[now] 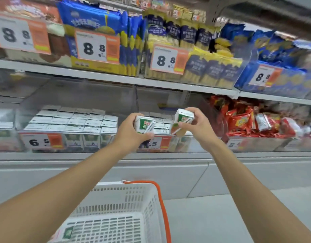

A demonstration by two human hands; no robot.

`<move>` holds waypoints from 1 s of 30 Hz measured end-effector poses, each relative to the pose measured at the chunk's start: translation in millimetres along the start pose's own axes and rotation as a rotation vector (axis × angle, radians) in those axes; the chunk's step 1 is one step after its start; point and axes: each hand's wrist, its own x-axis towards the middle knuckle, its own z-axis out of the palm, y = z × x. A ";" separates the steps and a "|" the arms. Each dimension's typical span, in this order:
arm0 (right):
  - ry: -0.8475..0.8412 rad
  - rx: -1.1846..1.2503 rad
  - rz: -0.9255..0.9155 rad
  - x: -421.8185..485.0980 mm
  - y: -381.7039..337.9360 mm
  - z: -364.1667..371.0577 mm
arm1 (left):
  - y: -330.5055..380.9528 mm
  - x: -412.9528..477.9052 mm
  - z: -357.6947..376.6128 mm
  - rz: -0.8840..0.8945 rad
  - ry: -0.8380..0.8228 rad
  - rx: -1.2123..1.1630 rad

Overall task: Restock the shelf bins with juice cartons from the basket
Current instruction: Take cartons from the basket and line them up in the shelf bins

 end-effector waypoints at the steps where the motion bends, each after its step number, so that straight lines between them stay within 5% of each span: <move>1: 0.010 -0.023 -0.001 7.9 7.3 -16.4 | 1.5 5.7 7.9 -0.004 -0.002 -0.005; 8: 0.015 -0.291 0.037 51.9 55.7 -91.5 | -2.2 25.4 41.2 -0.021 -0.008 0.040; 15: -0.490 -0.466 0.354 68.9 72.9 -78.9 | -18.4 26.3 47.2 -0.029 -0.054 0.027; 19: -0.613 -0.588 0.482 68.4 60.8 -68.2 | -26.4 18.3 45.6 -0.049 -0.045 -0.025; 22: -0.458 -0.603 0.309 58.2 51.5 -58.8 | -28.9 10.6 36.9 -0.058 -0.041 -0.013; 25: -0.183 -0.360 -0.005 34.9 23.6 -31.7 | -26.5 2.6 21.7 -0.034 -0.019 0.000; 30: -0.546 -0.237 -0.105 -6.9 -36.5 62.4 | -21.1 -8.4 -8.1 0.058 0.025 -0.006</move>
